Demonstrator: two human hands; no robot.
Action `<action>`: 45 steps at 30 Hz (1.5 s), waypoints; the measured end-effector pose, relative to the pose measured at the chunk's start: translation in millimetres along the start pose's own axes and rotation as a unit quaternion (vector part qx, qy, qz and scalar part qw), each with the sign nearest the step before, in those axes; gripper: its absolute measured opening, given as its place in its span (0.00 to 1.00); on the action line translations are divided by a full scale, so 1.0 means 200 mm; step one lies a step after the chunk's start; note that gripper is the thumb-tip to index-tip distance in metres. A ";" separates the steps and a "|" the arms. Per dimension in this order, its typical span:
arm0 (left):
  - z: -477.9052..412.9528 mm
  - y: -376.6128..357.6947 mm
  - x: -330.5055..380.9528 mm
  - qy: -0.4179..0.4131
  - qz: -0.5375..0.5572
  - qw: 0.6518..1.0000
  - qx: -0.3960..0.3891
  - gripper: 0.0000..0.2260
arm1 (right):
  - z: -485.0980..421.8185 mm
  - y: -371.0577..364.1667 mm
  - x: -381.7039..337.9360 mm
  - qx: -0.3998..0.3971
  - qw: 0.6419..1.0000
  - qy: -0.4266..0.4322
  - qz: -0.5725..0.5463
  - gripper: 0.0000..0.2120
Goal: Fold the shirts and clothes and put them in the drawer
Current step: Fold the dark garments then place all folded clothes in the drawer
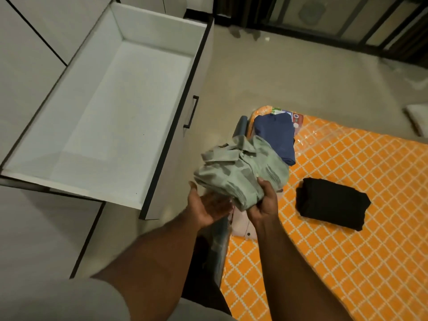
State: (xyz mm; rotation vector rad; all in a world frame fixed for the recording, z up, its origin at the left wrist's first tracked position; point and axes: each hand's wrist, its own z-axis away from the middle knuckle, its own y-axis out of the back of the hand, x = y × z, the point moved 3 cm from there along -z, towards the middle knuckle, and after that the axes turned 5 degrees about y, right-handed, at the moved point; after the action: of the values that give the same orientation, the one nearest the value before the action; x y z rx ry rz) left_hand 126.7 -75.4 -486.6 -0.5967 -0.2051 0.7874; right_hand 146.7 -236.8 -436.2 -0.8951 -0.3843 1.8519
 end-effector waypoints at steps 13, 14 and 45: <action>0.75 0.10 1.31 -0.129 -0.160 0.972 -0.113 0.31 | 0.01 -0.81 0.50 -0.173 0.941 -0.115 0.268 0.27; 0.82 0.15 1.43 -0.140 -0.186 0.969 -0.080 0.28 | -0.01 -0.89 0.58 -0.184 0.934 -0.108 0.287 0.30; 0.50 1.42 2.80 -0.110 -0.636 0.599 0.473 0.18 | -0.76 -1.04 2.48 -0.019 0.823 -0.151 0.548 0.06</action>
State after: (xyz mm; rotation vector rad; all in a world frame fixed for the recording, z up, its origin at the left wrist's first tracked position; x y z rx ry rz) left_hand 306.9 524.5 -592.3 0.7211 -0.3293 -0.5253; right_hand 280.7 276.2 -614.3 -0.9215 -0.0589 3.0831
